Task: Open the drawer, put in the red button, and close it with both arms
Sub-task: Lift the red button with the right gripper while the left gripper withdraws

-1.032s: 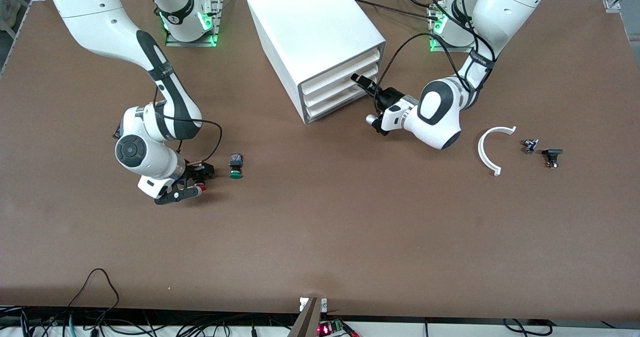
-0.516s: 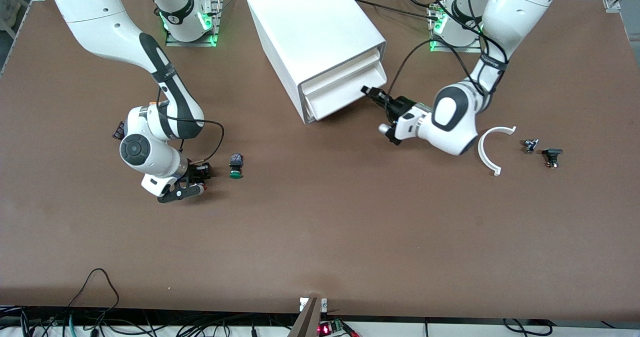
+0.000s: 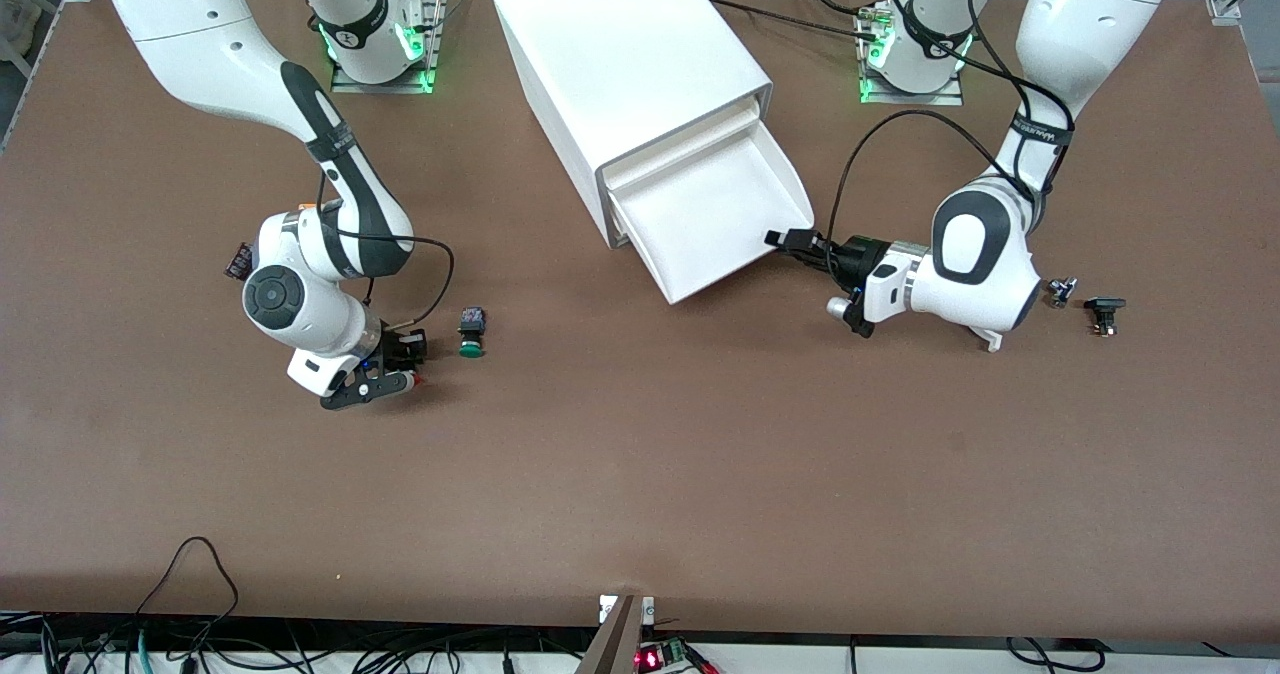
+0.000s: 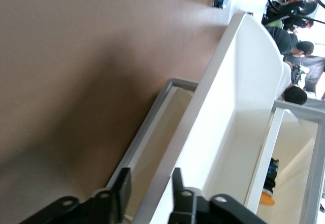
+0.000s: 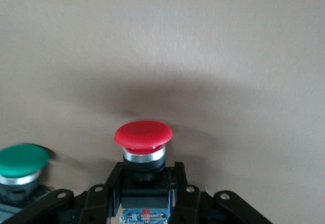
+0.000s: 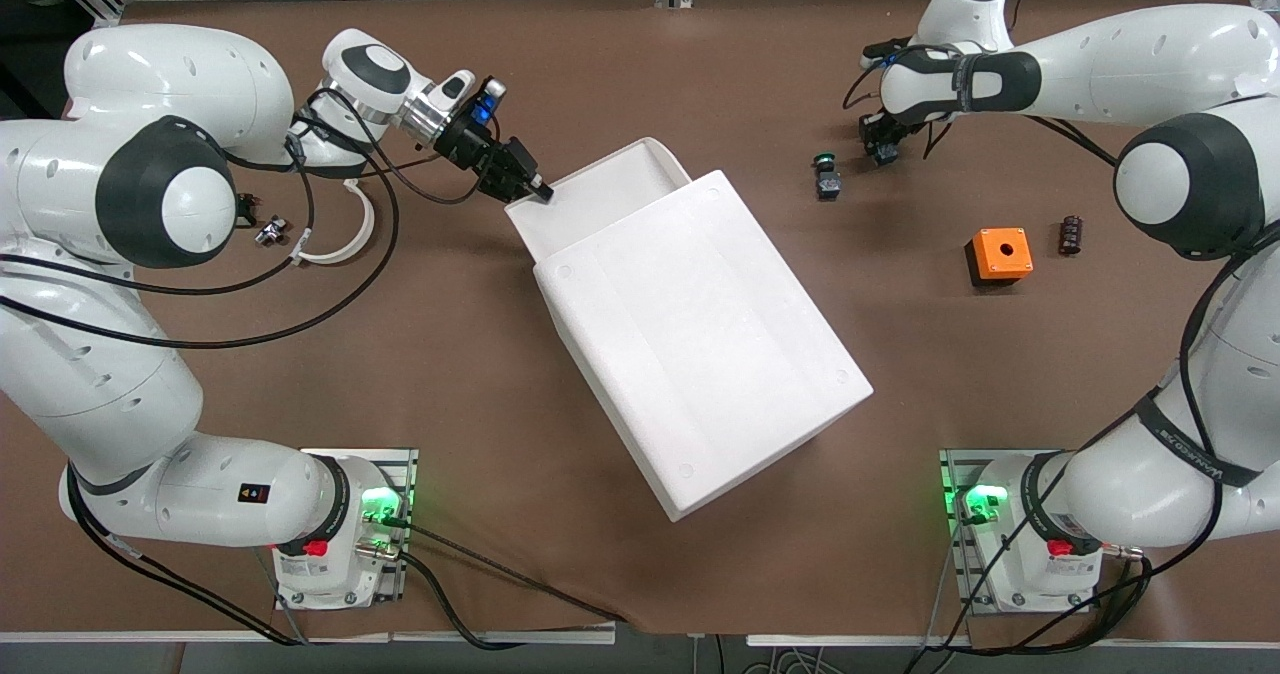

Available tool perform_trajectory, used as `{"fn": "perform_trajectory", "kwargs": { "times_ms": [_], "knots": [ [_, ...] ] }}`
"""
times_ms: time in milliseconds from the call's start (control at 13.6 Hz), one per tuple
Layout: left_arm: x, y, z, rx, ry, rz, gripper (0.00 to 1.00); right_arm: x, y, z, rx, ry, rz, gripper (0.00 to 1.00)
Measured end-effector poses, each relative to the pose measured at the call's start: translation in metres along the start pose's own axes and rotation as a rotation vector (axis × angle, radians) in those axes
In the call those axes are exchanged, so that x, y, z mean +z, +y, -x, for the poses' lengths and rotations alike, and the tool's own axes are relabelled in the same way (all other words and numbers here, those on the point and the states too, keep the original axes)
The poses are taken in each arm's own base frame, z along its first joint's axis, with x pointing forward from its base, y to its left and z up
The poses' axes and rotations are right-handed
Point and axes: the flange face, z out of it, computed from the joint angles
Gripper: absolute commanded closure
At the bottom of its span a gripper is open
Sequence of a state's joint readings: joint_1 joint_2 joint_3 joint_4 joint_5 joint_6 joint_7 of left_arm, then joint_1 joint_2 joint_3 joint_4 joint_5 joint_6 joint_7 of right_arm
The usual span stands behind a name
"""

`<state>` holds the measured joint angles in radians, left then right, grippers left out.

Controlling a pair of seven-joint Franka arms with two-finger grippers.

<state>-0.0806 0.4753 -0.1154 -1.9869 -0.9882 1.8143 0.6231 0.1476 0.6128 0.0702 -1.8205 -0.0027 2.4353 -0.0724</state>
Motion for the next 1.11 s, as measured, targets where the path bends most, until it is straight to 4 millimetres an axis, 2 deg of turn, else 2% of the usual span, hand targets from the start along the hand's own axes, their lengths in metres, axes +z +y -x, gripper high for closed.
{"fn": "perform_trajectory", "kwargs": {
  "times_ms": [147,295,442,590,664,811,885,1106],
  "knots": [
    [-0.013,0.009,-0.002,0.019,0.041,-0.023,0.0,-0.02,0.001,-0.01,-0.001,0.024,0.002,0.75],
    [-0.043,0.029,-0.009,0.06,0.157,-0.092,0.0,-0.048,0.001,-0.02,-0.002,0.027,0.004,0.75],
    [-0.095,0.05,-0.004,0.086,0.286,-0.135,0.0,-0.088,0.002,-0.033,-0.005,0.01,0.004,0.75],
    [-0.156,0.055,0.012,0.088,0.407,-0.162,0.0,-0.137,0.001,-0.048,-0.02,0.01,0.004,0.75],
    [-0.176,0.057,0.018,0.093,0.446,-0.184,0.0,-0.163,-0.003,-0.055,-0.043,0.027,0.002,0.75],
    [-0.199,0.067,0.029,0.142,0.442,-0.314,0.0,-0.207,-0.023,-0.064,-0.132,0.081,-0.009,0.75],
    [-0.214,0.078,0.035,0.189,0.42,-0.415,0.0,-0.223,-0.037,-0.066,-0.18,0.098,-0.017,0.75],
    [-0.267,0.135,0.06,0.307,0.32,-0.733,0.0,-0.268,-0.084,-0.069,-0.281,0.133,-0.057,0.75]
  ]
}}
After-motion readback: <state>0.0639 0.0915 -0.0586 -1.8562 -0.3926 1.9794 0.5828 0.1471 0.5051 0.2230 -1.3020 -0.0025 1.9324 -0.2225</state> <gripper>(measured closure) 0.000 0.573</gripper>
